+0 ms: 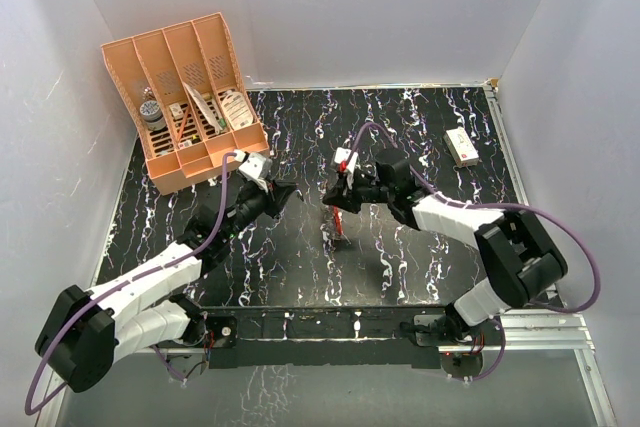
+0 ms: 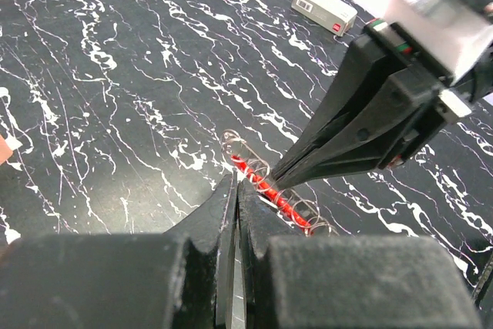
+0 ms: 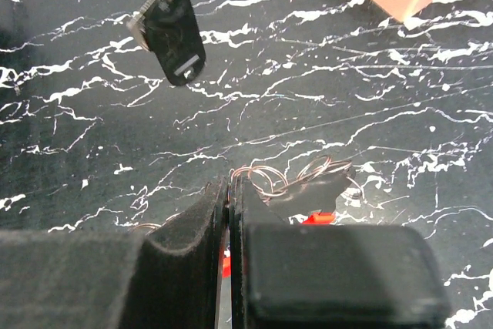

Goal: Put the keys on the keyring

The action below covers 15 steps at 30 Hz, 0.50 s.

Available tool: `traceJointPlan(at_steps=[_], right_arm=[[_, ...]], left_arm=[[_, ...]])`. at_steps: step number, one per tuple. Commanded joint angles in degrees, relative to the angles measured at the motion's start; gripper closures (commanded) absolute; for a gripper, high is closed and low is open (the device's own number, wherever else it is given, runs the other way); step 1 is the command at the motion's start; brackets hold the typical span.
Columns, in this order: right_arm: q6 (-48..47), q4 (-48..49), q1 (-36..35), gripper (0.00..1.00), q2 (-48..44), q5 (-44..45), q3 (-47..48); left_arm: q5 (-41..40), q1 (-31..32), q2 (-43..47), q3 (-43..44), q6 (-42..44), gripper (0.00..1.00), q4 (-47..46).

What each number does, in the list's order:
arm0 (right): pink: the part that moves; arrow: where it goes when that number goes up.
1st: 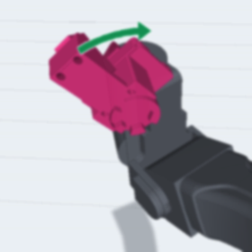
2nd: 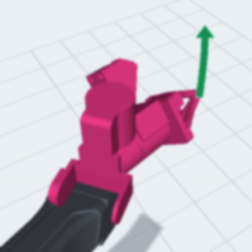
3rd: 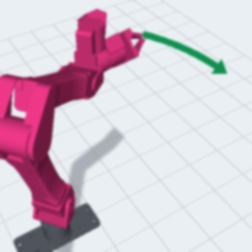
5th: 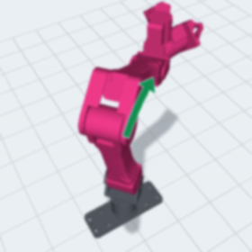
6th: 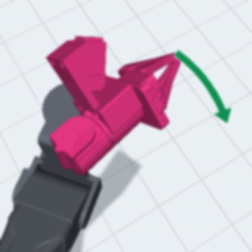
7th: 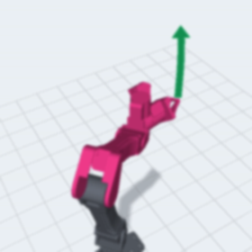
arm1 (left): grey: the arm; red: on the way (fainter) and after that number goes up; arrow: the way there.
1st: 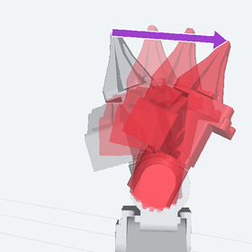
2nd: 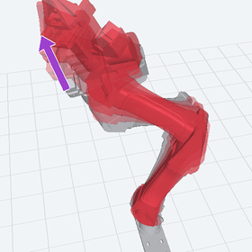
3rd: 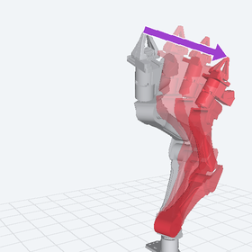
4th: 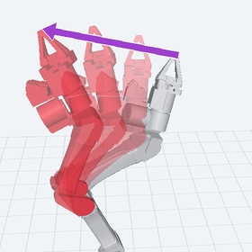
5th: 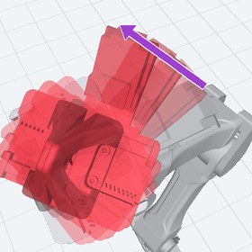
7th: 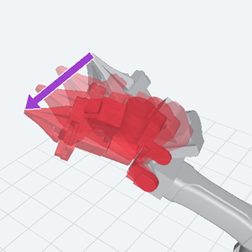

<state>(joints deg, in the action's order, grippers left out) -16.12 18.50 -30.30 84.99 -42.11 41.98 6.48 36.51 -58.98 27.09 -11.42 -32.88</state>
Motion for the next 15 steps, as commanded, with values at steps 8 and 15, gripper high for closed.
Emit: traceJointPlan(at_steps=[8,15], right_arm=[[1.8,-2.6,0.1,1.0,7.0,-1.0,6.5],[8.7,4.0,0.2,1.0,8.0,-0.2,5.2]], left_arm=[[-2.0,0.2,1.8,0.0,0.4,1.0,0.0],[-2.0,0.1,1.2,0.1,0.2,1.0,-0.2]])
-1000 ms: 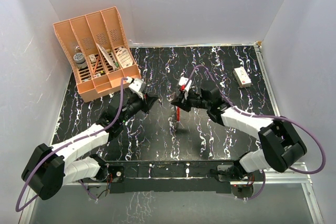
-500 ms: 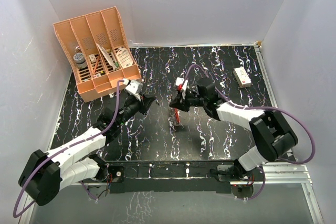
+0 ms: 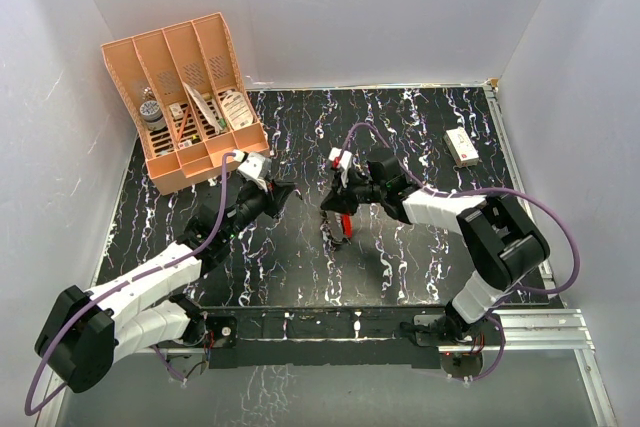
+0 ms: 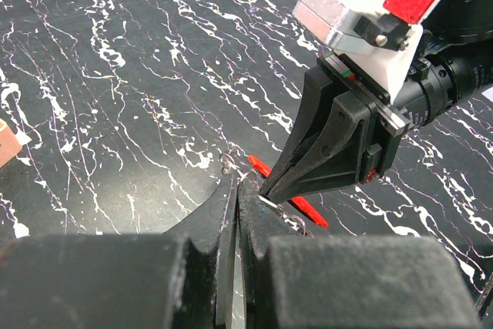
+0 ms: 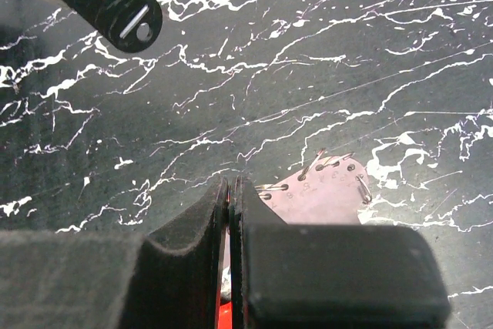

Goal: Put the keys on the keyring

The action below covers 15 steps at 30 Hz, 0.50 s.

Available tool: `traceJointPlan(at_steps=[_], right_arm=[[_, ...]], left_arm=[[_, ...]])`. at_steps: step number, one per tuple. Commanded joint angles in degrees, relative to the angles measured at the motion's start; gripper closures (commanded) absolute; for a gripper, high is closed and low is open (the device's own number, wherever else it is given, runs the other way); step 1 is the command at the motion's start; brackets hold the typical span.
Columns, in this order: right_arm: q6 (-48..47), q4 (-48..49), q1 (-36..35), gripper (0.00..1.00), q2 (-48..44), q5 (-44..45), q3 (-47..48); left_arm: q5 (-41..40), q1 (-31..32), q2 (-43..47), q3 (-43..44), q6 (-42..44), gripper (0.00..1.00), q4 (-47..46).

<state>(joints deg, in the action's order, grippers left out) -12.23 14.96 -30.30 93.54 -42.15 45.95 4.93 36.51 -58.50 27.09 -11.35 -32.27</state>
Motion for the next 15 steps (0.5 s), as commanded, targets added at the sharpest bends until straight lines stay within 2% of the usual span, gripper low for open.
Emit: traceJointPlan(at_steps=[1,2,3,4,5,10,15], right_arm=[[6.1,9.7,0.2,1.0,-1.2,0.2,0.3],[7.2,12.1,0.1,0.97,-1.9,0.9,-1.1],[8.7,14.4,0.1,0.65,-2.6,2.3,-2.1],[9.7,15.8,0.2,0.13,-3.0,3.1,-2.7],[10.0,15.9,0.2,0.03,-3.3,3.8,-2.6],[12.5,12.0,0.2,0.02,-3.0,6.8,-0.2],[24.6,10.0,0.2,0.02,-2.3,15.4,1.5]], left_arm=[[-0.5,0.1,0.7,0.1,0.1,1.0,-0.7],[-0.6,0.1,0.7,0.1,0.1,1.0,-0.7],[-0.7,0.1,0.7,0.1,0.1,1.0,-0.6],[-0.7,0.1,0.7,0.2,0.1,1.0,-0.6],[-0.8,0.1,0.7,0.2,0.0,1.0,-0.5],[-1.0,0.1,0.7,0.1,0.0,1.0,-0.5],[-1.6,0.1,1.3,0.1,0.1,1.0,0.2]])
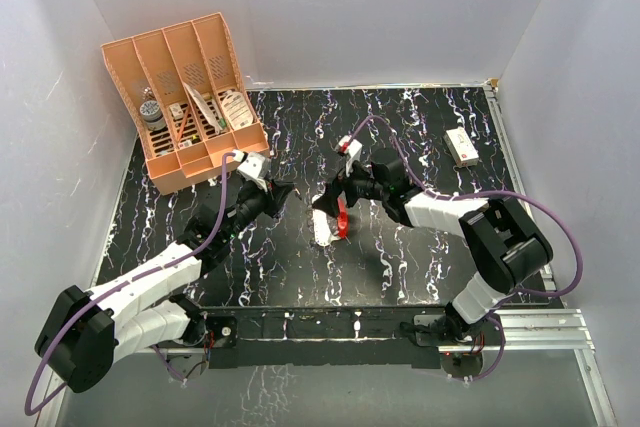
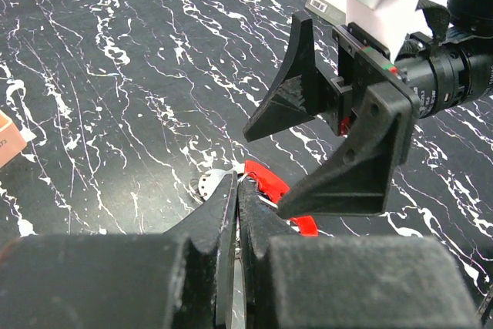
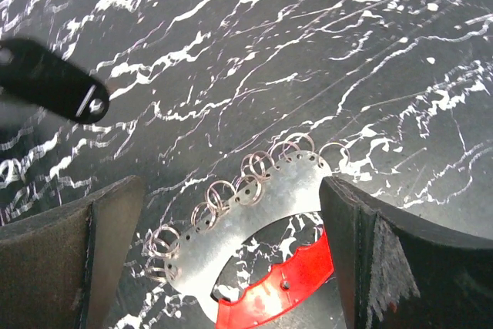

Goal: Put the keys on the keyring

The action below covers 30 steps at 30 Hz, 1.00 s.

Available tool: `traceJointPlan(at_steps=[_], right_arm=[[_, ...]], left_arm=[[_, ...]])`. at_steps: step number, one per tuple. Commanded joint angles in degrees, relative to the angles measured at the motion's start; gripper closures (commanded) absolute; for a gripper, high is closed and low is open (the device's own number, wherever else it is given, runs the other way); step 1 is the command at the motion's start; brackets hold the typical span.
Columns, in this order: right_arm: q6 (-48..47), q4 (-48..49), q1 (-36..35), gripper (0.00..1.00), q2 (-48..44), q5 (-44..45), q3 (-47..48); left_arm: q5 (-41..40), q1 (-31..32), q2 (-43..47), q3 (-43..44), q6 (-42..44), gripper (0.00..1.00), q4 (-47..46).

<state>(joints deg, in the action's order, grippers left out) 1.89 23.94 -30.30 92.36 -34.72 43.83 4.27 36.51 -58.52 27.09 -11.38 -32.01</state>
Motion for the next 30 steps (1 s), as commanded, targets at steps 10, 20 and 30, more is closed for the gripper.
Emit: traceJointPlan(at_steps=[10,20,30], right_arm=[[22.2,2.4,0.2,0.02,-0.2,7.7,2.7],[25.5,-12.6,0.2,0.24,2.5,13.7,7.6],[25.1,-18.7,-6.9,0.28,3.2,22.0,9.3]], left_arm=[[-2.0,0.1,2.3,0.2,0.3,1.0,0.9],[-1.9,0.2,1.3,0.4,0.0,1.0,0.3],[-3.0,0.1,0.9,0.8,0.4,1.0,1.0]])
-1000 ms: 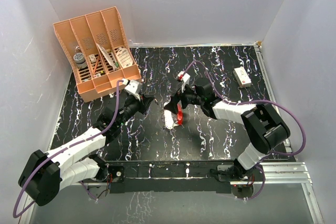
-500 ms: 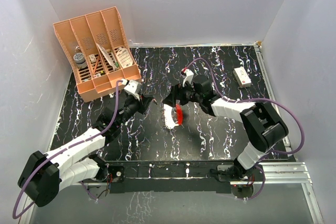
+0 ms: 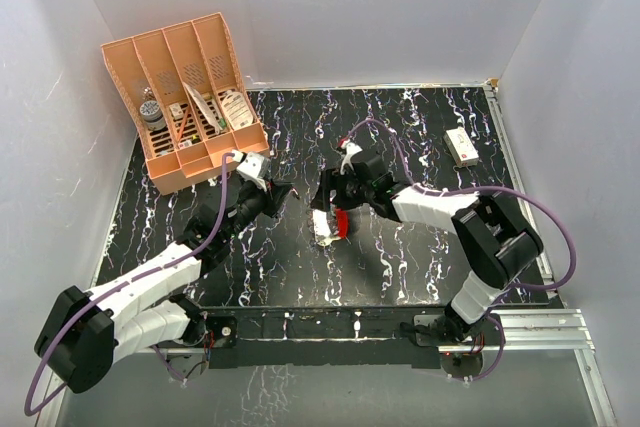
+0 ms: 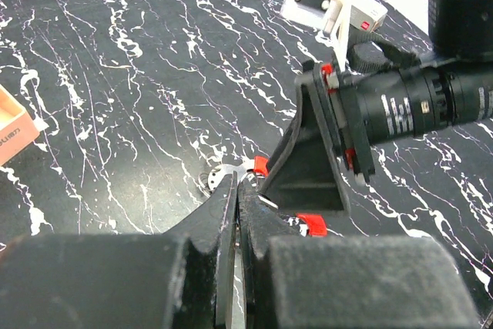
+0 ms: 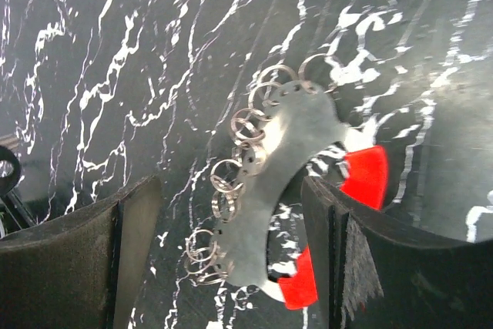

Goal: Put the keys on the keyring

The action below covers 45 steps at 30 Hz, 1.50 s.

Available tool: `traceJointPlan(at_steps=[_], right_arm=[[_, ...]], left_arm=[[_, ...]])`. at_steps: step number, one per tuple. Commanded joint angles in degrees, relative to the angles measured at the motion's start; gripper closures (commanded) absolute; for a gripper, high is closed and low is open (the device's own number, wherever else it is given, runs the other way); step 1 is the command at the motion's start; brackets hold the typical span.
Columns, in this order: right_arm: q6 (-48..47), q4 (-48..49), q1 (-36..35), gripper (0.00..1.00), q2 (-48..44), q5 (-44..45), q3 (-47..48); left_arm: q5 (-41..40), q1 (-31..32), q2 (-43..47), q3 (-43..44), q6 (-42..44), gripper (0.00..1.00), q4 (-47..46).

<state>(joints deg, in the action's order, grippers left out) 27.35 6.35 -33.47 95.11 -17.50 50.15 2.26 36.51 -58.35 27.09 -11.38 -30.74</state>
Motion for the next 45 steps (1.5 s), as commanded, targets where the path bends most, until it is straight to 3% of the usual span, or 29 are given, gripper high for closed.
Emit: traceJointPlan(at_steps=[1,10,22,29,34,38,45], right_arm=[[-0.7,-1.1,-4.5,0.29,0.8,4.9,3.1],[-5.5,1.3,-7.6,0.34,4.0,6.2,3.3],[-8.5,-0.7,-10.1,0.59,8.1,7.6,6.1],[-8.8,-2.9,-10.9,0.63,5.7,11.3,4.5],[-9.3,-6.8,-11.1,0.73,5.3,14.1,4.1],[-10.0,-7.5,-11.1,0.92,3.0,17.2,2.0],[-11.5,-7.3,-11.0,0.94,-1.4,18.9,0.8]], left_arm=[[-1.2,0.1,1.1,0.7,0.4,1.0,-0.1],[-4.1,0.1,4.4,-0.5,0.7,1.0,2.4],[-5.2,0.1,4.9,-1.3,1.1,1.0,2.5],[-5.2,0.2,4.5,-1.3,0.9,1.0,2.2],[-4.9,0.2,4.2,-1.2,0.7,1.0,2.1],[-4.9,0.1,4.2,-1.4,0.6,1.0,1.9],[-4.6,0.1,3.8,-1.4,0.3,1.0,1.5]])
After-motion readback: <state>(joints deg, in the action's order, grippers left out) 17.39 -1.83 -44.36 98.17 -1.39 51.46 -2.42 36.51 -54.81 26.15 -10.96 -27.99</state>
